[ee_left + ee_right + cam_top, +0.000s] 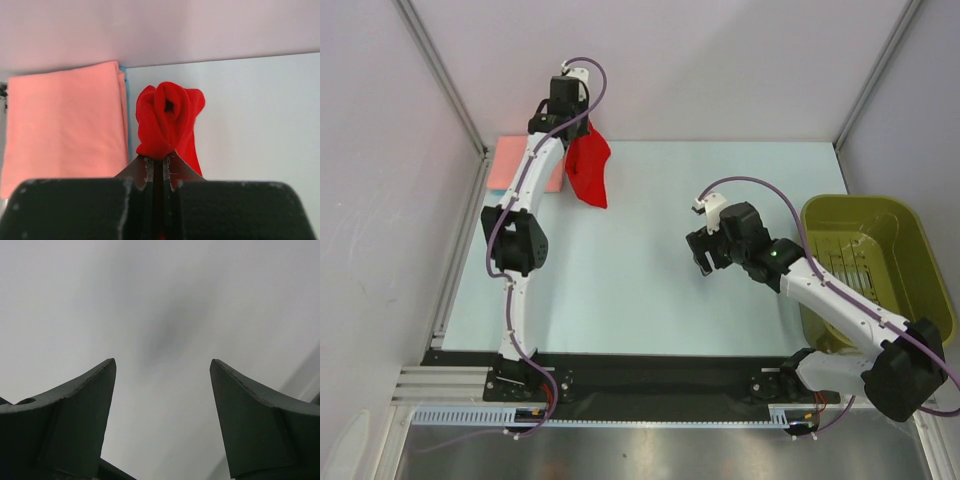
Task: Fold and stack the t-shirts
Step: Neatly place the folded tshirt to the corner
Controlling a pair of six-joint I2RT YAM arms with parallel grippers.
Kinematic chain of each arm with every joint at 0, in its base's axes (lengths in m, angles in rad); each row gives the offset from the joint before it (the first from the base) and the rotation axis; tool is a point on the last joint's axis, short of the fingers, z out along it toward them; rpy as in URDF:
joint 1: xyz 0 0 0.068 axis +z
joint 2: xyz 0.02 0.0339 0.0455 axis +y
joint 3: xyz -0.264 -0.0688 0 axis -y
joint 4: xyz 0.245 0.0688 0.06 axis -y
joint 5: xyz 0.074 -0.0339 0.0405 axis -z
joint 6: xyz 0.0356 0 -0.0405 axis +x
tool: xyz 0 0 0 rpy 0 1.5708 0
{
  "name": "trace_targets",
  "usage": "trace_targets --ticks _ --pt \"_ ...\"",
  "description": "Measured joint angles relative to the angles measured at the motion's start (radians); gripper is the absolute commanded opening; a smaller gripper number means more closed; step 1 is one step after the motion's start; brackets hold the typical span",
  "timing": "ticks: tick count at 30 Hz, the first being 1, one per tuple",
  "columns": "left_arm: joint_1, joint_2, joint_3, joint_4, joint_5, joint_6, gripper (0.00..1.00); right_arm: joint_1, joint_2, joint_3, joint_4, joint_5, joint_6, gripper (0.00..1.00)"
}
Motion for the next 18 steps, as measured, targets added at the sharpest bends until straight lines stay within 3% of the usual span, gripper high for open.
trace_targets --ticks 18 --pt "0.095 -0.058 0.021 0.039 0.055 0.050 0.00 0.008 0.057 0.000 0.006 -0.028 0.014 0.81"
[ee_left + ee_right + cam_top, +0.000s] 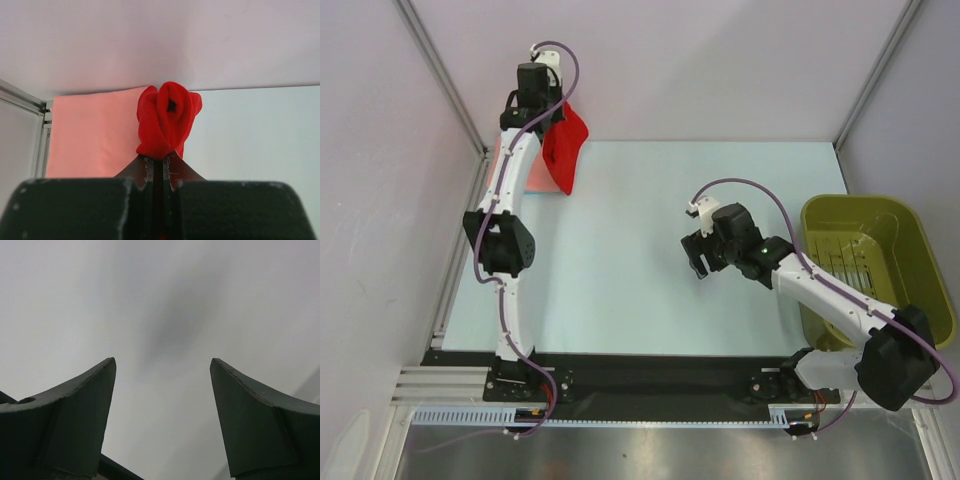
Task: Fold and stack the t-shirts
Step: Neatly place the folded tshirt to the corner
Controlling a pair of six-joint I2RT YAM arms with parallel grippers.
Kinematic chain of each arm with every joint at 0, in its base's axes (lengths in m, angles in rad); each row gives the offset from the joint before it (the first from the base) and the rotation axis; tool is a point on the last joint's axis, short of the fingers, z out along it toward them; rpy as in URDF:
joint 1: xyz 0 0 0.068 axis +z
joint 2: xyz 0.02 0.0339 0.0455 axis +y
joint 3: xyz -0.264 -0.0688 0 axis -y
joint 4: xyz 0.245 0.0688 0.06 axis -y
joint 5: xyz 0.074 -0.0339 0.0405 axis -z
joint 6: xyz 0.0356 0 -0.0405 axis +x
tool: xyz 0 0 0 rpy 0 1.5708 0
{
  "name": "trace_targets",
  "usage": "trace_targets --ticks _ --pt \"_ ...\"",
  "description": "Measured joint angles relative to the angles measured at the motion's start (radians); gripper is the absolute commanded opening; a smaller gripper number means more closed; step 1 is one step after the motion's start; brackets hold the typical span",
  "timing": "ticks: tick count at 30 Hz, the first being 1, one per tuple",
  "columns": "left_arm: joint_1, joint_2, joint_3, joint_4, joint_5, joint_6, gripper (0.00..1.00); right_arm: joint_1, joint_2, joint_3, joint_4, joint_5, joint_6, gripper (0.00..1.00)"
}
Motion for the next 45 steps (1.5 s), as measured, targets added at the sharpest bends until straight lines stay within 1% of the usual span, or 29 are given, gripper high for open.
trace_targets --ticks 21,31,45 --pt "0.089 0.000 0.010 0.042 0.103 -0.021 0.00 0.001 0.086 0.013 0.010 -0.016 0.028 0.81" --pt "0.138 0.013 0.016 0.056 0.159 -0.050 0.00 0.011 0.151 0.069 0.015 -0.025 0.035 0.81" --pt "0.197 0.095 0.039 0.095 0.217 -0.090 0.00 0.036 0.259 0.154 0.015 -0.025 0.039 0.81"
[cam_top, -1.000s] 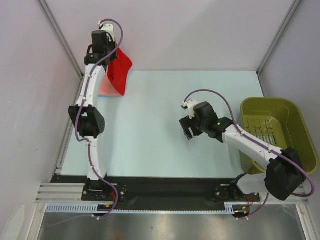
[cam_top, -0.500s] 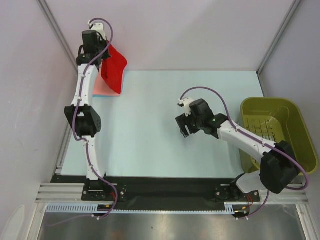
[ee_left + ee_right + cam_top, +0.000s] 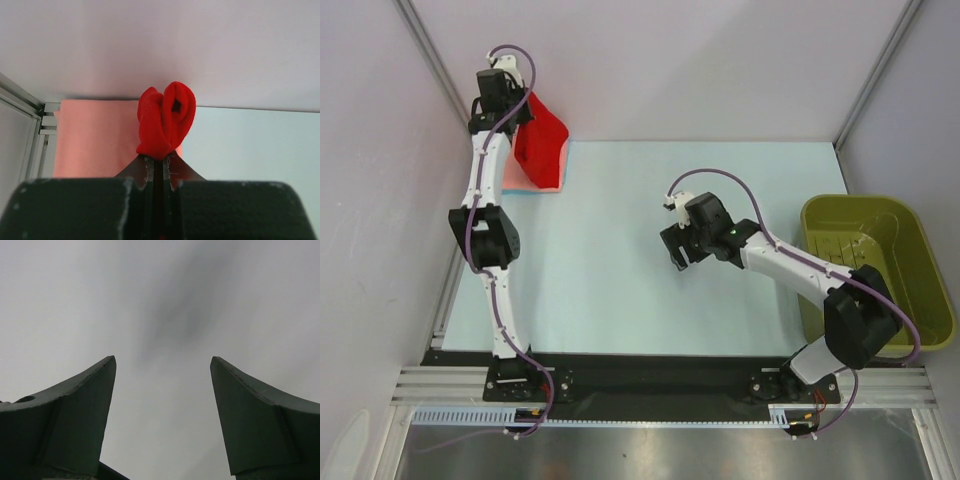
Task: Fold and stack the t-shirts
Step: Neatly place the folded tshirt to the corner
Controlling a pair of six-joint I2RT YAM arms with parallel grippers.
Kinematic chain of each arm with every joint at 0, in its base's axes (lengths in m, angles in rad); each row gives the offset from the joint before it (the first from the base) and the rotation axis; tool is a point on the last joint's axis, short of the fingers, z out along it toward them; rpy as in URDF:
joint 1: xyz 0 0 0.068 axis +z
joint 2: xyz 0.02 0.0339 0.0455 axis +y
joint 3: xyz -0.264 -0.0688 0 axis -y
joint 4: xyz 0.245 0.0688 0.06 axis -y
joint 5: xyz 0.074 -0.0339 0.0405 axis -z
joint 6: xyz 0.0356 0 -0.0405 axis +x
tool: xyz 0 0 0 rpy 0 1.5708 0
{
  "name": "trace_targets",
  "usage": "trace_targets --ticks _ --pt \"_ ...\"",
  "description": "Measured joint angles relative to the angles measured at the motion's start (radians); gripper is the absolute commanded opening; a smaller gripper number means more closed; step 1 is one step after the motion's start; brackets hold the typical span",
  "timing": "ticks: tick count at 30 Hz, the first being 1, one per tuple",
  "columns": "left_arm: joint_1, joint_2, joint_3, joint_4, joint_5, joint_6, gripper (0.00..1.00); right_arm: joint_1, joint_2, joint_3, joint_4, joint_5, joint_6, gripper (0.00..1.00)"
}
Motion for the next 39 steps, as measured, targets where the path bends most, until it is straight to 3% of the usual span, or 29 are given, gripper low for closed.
trace_targets --ticks 23,27,32,33,39 --pt "0.048 0.085 -0.086 0.185 -0.126 0.037 0.00 0.037 0.201 0.187 -0.048 -0.001 0.003 0.82" --pt "0.068 0.106 -0.086 0.211 -0.147 0.046 0.14 0.039 0.226 0.212 -0.054 -0.001 0.002 0.82" --pt "0.081 0.145 -0.086 0.256 -0.169 0.067 0.07 0.039 0.248 0.217 -0.068 -0.006 0.003 0.82" --pt "0.083 0.154 -0.086 0.261 -0.169 0.071 0.00 0.039 0.252 0.218 -0.073 -0.007 0.003 0.82" --pt "0.085 0.175 -0.086 0.259 -0.160 0.058 0.00 0.039 0.265 0.229 -0.095 -0.014 0.003 0.86"
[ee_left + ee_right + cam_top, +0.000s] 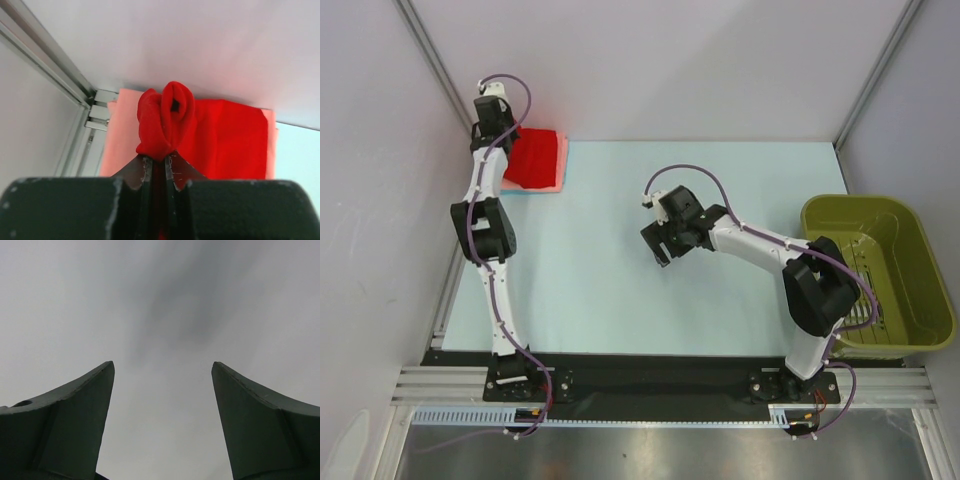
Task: Fold and stack the t-shirts
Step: Neatly place the folded tshirt to the corner
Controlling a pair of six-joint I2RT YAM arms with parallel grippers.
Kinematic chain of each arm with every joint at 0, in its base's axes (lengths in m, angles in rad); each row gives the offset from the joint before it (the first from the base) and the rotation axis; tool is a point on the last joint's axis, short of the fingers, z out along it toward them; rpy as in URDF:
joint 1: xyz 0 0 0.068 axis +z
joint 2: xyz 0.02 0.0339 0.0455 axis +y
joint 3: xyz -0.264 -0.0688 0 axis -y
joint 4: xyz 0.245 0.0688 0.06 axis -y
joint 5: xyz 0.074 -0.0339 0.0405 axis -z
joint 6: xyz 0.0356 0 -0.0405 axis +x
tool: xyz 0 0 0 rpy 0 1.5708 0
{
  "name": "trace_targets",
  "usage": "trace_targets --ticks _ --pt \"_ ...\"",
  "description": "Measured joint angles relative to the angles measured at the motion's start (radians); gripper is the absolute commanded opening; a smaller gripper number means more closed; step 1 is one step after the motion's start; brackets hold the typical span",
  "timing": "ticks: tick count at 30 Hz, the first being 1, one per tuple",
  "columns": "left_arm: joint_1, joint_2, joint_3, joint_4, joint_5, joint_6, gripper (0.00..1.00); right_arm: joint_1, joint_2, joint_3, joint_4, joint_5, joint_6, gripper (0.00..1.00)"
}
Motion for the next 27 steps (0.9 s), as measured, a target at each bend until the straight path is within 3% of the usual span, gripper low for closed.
trace_targets --ticks 9,15,21,27 --pt "-0.044 -0.187 -0.212 0.024 0.039 -0.095 0.00 0.019 -0.024 -0.012 0.004 0.006 0.003 0.86" --pt "-0.154 -0.382 -0.332 0.045 0.045 -0.122 0.00 0.036 -0.182 -0.131 0.015 0.010 0.026 0.86" --pt "-0.246 -0.489 -0.362 0.045 0.045 -0.134 0.00 0.044 -0.294 -0.219 0.024 0.025 0.043 0.86" --pt "-0.255 -0.533 -0.370 0.045 0.043 -0.146 0.00 0.051 -0.317 -0.250 0.028 0.037 0.051 0.86"
